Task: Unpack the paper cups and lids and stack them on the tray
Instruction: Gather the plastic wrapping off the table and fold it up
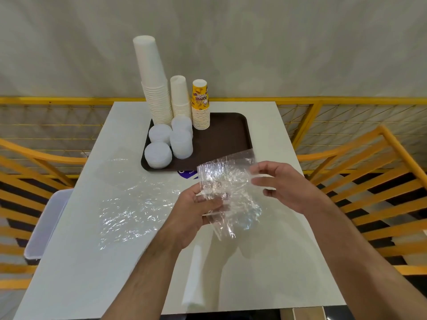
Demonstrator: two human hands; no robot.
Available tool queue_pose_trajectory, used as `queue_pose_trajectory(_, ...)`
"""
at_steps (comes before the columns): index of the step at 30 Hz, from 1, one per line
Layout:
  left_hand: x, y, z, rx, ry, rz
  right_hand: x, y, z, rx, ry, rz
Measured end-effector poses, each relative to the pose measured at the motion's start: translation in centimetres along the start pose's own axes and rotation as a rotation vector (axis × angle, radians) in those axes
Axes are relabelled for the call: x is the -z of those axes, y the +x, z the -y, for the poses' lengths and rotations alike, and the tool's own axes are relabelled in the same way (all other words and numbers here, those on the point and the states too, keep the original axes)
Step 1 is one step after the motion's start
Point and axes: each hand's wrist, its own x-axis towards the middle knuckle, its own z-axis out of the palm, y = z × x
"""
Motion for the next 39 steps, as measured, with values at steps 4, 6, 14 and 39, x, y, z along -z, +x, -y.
queue_pose_trajectory(4, 0.1, 0.0, 0.1, -0.003, -0.006, -0.007, 0.2, -0.5, -0.4, -0.08, 0.101, 0.07)
queue_pose_trajectory(6, 0.2, 0.0, 0.1, -0.005, -0.001, -0.004, 0.2, -0.6, -0.5, -0.108, 0.096, 0.04)
queue_pose_trajectory(14, 0.1, -0.2, -0.1, 0.002, 0.064, 0.073, 0.0, -0.1, 0.1, -0.083, 0.118, -0.009)
queue_pose_trajectory(39, 0.0, 0.0, -0.2, -0.01, -0.082, -0.141, -2.5, 0.0, -0.9, -0.052, -0.139, 0.019)
